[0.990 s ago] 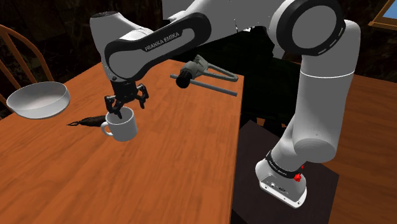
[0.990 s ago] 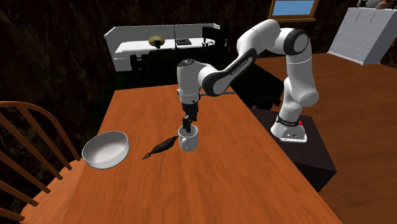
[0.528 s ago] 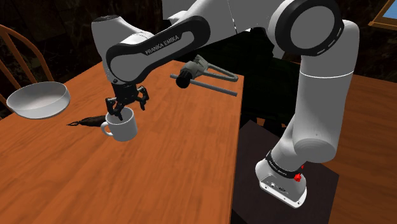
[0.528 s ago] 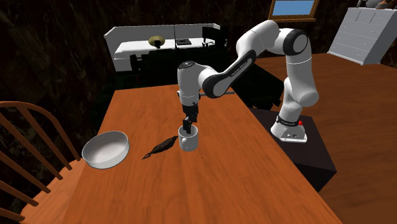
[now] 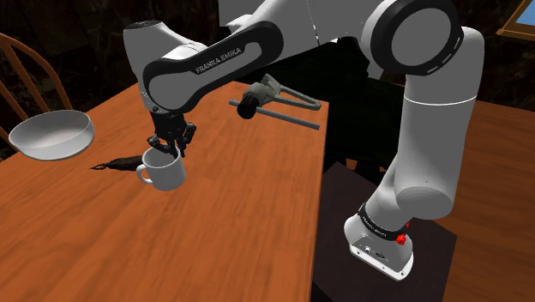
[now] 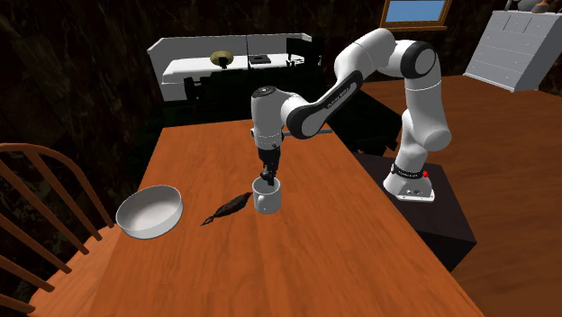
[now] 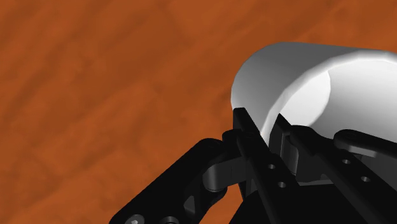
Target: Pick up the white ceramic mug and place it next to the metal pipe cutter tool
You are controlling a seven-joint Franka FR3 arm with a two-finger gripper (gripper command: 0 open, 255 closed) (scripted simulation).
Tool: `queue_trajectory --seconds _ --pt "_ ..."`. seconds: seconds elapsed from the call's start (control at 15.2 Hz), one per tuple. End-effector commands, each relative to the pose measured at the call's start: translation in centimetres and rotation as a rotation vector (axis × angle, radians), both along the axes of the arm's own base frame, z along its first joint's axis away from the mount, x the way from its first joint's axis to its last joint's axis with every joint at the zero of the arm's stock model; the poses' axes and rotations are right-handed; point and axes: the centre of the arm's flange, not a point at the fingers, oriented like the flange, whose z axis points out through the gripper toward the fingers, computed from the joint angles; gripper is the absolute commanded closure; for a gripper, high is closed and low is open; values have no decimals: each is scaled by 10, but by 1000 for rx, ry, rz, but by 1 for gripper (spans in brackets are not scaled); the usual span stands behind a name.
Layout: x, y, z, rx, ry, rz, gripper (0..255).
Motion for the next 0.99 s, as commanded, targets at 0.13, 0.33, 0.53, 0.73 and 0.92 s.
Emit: queue_trajectory --seconds 0.13,0.33,0.53,0.73,0.92 --pt "0 0 0 0 0 0 255" --pt "0 0 16 0 0 0 255" --pt "0 0 31 0 0 0 255" --pt "0 0 47 0 0 0 255" --pt "0 0 63 0 0 0 255"
